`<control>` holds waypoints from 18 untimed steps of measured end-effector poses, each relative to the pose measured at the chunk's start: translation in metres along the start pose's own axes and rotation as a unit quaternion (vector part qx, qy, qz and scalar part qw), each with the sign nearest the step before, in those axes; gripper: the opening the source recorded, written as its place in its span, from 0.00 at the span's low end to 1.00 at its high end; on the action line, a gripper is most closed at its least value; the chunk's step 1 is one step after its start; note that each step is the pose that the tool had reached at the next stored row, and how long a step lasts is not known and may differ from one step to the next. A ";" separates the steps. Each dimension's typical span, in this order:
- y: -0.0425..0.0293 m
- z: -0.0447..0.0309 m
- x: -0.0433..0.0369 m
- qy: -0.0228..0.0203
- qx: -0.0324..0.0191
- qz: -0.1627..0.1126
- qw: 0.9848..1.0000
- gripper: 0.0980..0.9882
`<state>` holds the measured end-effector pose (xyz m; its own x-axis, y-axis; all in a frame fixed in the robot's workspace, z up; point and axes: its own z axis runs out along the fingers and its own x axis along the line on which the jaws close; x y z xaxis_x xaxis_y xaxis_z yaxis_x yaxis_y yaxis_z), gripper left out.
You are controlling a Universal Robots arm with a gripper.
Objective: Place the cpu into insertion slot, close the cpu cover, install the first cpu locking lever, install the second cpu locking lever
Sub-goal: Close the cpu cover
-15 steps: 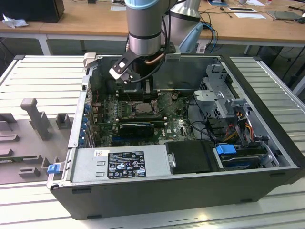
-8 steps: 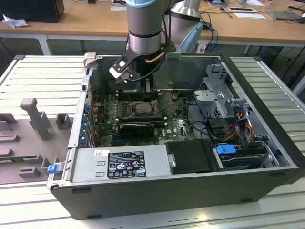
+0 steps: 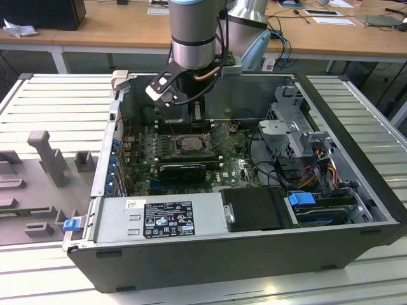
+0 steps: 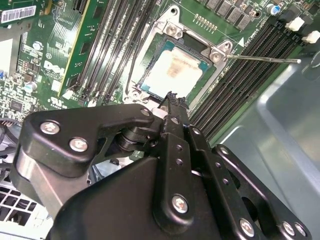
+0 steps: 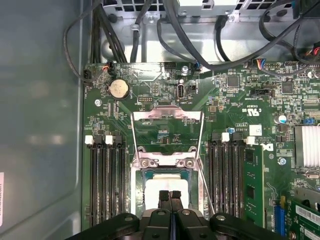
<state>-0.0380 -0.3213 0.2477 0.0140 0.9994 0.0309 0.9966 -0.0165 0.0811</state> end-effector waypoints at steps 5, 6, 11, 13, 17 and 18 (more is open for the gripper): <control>0.0002 -0.0020 0.0005 0.000 0.000 0.000 1.000 0.01; 0.0003 -0.0023 0.0005 0.000 0.000 0.000 1.000 0.01; 0.0012 -0.0090 0.0008 0.000 0.000 0.000 1.000 0.01; 0.0014 -0.0104 0.0008 0.000 0.000 0.000 1.000 0.01; 0.0025 -0.0132 0.0009 0.000 0.000 0.000 1.000 0.01; 0.0028 -0.0137 0.0010 0.000 0.000 0.000 1.000 0.01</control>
<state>-0.0363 -0.3207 0.2617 0.0141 0.9994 0.0309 0.9966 -0.0166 0.0812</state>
